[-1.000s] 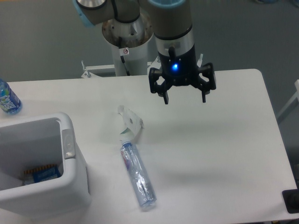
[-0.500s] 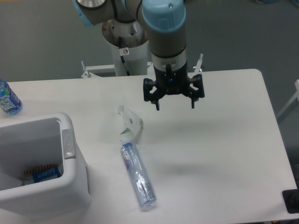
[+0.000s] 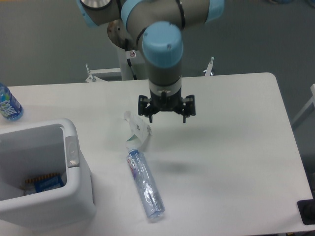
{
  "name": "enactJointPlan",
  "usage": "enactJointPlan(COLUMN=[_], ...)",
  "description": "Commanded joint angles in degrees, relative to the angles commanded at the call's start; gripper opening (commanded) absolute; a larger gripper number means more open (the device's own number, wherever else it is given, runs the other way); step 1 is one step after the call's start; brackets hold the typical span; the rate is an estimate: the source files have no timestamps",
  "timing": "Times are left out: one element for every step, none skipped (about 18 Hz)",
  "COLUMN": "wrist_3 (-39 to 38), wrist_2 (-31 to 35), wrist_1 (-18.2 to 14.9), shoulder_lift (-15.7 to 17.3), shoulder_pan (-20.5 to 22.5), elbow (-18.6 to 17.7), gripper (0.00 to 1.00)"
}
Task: Place the trash in the trash can
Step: 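Move the open gripper over the crumpled white tissue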
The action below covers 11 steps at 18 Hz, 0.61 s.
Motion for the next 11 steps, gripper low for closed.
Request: enactJointPlan(wrist_3=[0.00,0.00,-0.09,0.00,0.00,-0.09,0.00,0.00,-0.26,-0.52,-0.70], wrist_2=[0.09,0.00,0.00,0.00,0.00,0.09,-0.26,-0.44,-0.44,-0.35,-0.26], wrist_1=[1.23,2.37,3.51,4.13,4.23,4.14,4.14,3.88,3.88,3.88,3.88], shoulder_lift=[0.00,0.00,0.00,-0.26,-0.79,-1.23,-1.32,-1.41,-1.84,-2.63,-3.42], shoulder_pan=[-0.53,-0.79,-0.80,-0.88,-1.49,-2.02,-2.29,-2.38,-2.99,-3.60,-4.04], elbow=[-0.97,-2.02,-2.99,-3.52,-3.61,-3.61,-3.61,-3.61,-3.70,-3.70,-3.61], gripper=[1.00,1.00,1.00,1.00,1.00,1.00,1.00,1.00,1.00,1.00,1.00])
